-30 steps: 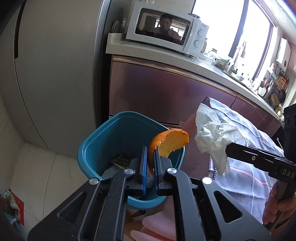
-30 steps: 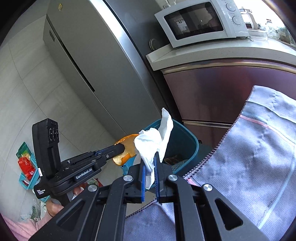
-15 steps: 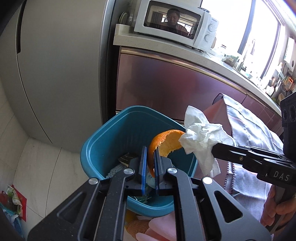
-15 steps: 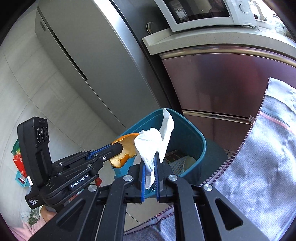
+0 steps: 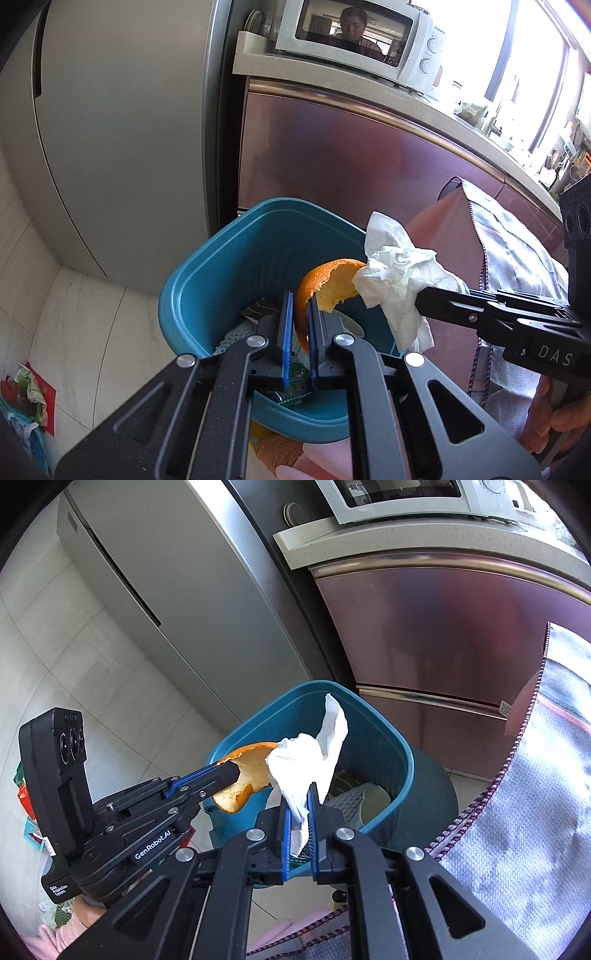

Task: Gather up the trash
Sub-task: 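Carry the peel and tissue to the teal bin and open both tools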

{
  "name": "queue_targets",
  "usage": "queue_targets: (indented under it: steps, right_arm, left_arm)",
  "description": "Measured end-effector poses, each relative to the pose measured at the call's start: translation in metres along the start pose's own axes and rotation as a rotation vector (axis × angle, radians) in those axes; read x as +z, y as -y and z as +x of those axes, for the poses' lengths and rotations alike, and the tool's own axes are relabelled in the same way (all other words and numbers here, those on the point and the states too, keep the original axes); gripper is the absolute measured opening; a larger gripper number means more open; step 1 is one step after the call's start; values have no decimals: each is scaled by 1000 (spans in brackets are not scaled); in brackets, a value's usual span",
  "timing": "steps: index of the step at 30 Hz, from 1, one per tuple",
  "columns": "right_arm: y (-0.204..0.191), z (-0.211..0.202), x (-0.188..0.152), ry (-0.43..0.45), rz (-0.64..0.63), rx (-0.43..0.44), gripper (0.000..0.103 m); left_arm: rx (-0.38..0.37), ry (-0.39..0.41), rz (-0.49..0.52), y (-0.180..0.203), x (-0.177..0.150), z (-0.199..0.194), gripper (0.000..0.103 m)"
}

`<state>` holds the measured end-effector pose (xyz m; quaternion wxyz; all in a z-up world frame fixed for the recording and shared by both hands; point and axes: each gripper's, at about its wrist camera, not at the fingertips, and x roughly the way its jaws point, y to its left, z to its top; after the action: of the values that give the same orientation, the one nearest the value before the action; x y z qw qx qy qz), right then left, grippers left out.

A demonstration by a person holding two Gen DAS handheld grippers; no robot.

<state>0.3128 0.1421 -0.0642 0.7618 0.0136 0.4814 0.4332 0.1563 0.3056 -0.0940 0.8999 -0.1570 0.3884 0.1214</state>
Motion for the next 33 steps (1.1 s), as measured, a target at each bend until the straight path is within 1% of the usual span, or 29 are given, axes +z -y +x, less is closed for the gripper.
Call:
queue_targets:
  steps: [20, 24, 28, 30, 33]
  right_arm:
    - [-2, 23, 8, -72, -13, -37, 7]
    - [-3, 30, 11, -94, -5, -46, 9]
    - [-5, 35, 11, -120, -9, -57, 15]
    - [-5, 35, 11, -117, -6, -63, 17]
    - [-2, 33, 9, -106, 5, -55, 17]
  left_arm:
    - [30, -47, 1, 2, -2, 26, 8]
    - [31, -54, 5, 2, -4, 29, 11]
    - [38, -59, 8, 3, -4, 34, 14]
    - [40, -62, 9, 4, -4, 35, 20]
    - [49, -58, 9, 5, -4, 35, 25]
